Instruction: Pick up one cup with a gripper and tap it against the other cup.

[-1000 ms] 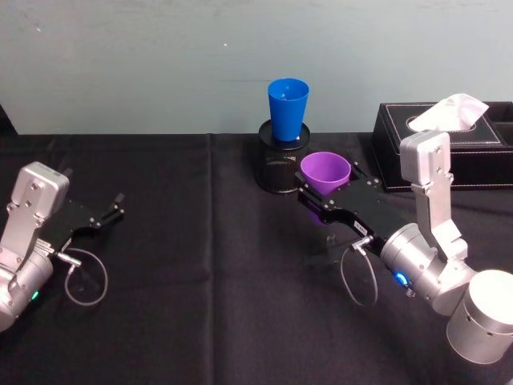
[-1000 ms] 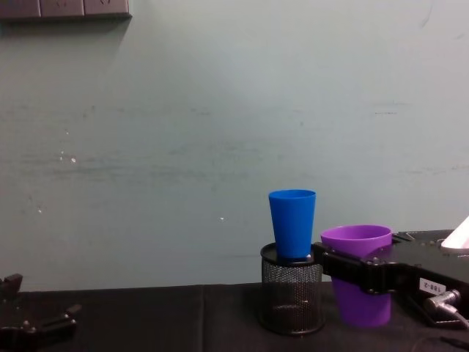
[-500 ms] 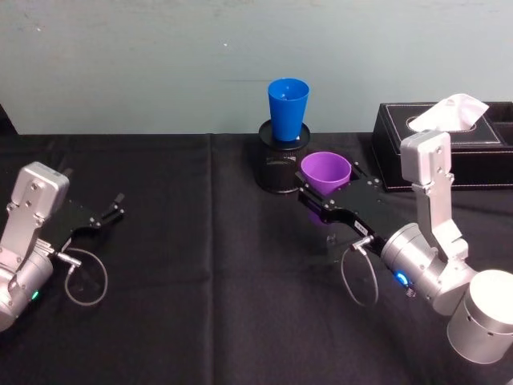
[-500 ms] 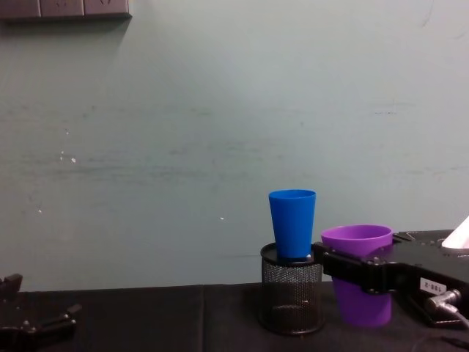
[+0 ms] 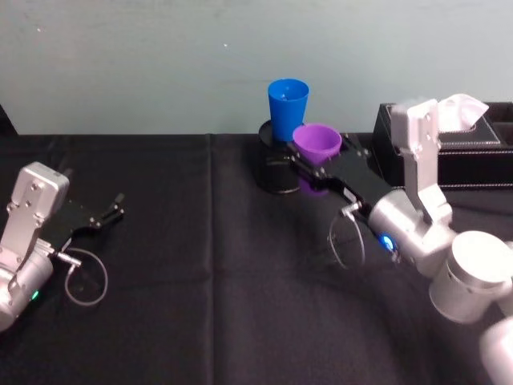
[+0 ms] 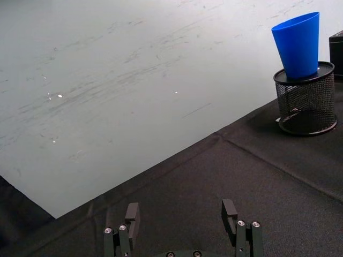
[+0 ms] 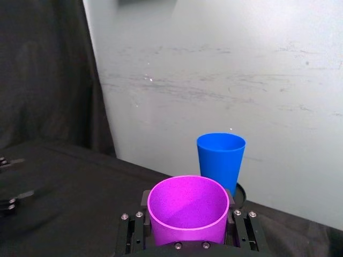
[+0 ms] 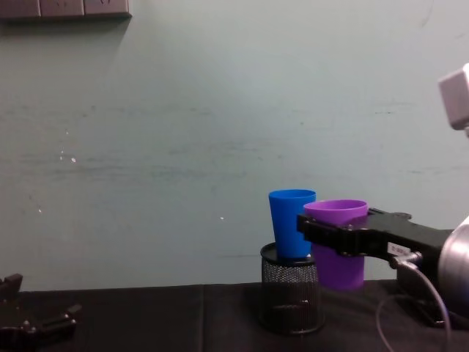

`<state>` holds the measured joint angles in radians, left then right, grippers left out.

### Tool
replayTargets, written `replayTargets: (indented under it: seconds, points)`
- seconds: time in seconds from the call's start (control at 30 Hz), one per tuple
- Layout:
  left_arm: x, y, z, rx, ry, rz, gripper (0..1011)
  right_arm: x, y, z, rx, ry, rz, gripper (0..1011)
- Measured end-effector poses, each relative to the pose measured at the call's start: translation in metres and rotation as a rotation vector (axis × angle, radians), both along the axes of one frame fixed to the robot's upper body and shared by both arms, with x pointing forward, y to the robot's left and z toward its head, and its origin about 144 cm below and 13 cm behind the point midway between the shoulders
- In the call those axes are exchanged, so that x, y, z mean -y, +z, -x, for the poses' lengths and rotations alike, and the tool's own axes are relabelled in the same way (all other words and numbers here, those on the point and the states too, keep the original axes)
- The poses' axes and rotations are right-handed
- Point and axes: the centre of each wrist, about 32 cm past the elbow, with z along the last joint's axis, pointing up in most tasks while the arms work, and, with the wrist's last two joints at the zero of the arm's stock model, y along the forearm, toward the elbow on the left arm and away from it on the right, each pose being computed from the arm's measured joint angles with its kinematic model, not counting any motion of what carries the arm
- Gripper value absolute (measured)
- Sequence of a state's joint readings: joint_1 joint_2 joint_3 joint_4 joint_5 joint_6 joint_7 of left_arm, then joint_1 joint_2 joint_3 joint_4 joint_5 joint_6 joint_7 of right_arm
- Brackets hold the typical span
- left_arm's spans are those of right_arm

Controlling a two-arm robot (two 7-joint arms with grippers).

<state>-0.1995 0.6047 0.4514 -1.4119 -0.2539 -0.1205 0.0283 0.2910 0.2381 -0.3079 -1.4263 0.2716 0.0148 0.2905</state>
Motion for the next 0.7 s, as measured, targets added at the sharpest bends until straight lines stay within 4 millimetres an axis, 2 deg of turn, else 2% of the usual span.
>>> replayTargets:
  seconds: [0.27, 0.7]
  points:
    - [0.000, 0.000, 0.000, 0.000, 0.000, 0.000, 1000, -0.010, -0.003, -0.035, -0.031, -0.011, 0.008, 750]
    - [0.000, 0.000, 0.000, 0.000, 0.000, 0.000, 1000, -0.019, -0.003, -0.065, -0.054, -0.027, -0.017, 750]
